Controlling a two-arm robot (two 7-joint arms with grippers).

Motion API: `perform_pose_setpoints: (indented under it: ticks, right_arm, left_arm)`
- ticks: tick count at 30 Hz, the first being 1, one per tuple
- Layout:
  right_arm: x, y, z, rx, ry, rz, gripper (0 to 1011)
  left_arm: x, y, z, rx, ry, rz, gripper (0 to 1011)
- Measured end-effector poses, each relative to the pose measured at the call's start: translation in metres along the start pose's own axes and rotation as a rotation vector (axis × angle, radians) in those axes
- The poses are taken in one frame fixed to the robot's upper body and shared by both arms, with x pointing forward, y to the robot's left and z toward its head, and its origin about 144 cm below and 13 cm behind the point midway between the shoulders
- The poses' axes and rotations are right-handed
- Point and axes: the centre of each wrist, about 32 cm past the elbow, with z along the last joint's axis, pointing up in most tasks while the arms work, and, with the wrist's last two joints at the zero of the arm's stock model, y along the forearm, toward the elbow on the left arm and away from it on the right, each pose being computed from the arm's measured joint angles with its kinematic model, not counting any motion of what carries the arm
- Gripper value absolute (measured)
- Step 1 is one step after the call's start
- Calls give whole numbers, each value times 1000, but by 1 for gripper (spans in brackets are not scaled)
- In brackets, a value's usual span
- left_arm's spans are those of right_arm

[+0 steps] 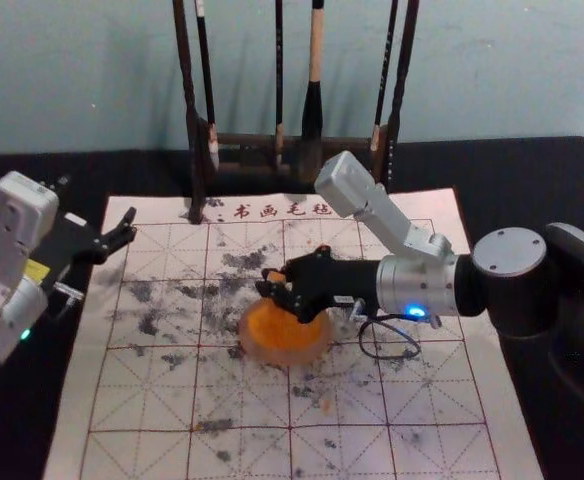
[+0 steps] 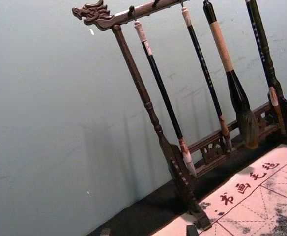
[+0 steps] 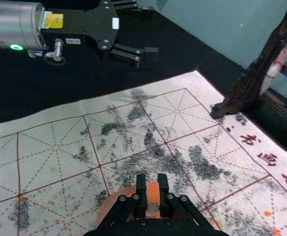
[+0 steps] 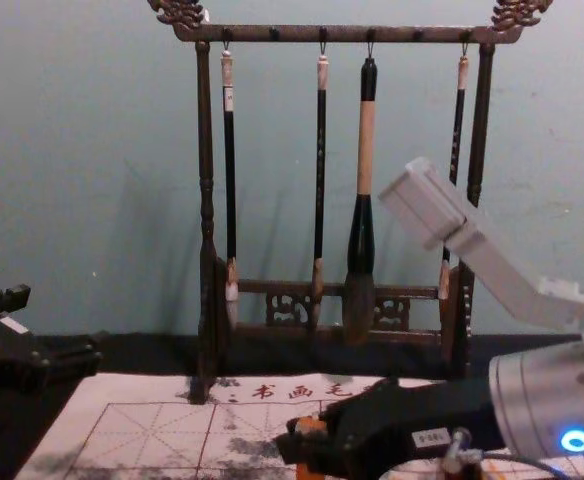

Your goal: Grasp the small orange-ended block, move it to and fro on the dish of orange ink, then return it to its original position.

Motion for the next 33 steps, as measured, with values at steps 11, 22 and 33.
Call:
perform_pose_setpoints:
  ticks: [11, 22, 33]
  right_arm:
    - [5, -11, -3, -7, -1, -27, 109]
    - [1, -27, -8, -7, -4, -16, 109]
    - [-10, -27, -11, -11, -3, 23, 109]
  left_arm:
    - [0, 0, 0, 0, 0, 0, 1002]
    - [0, 0, 0, 0, 0, 0, 1001]
    - [0, 0, 0, 0, 0, 0, 1001]
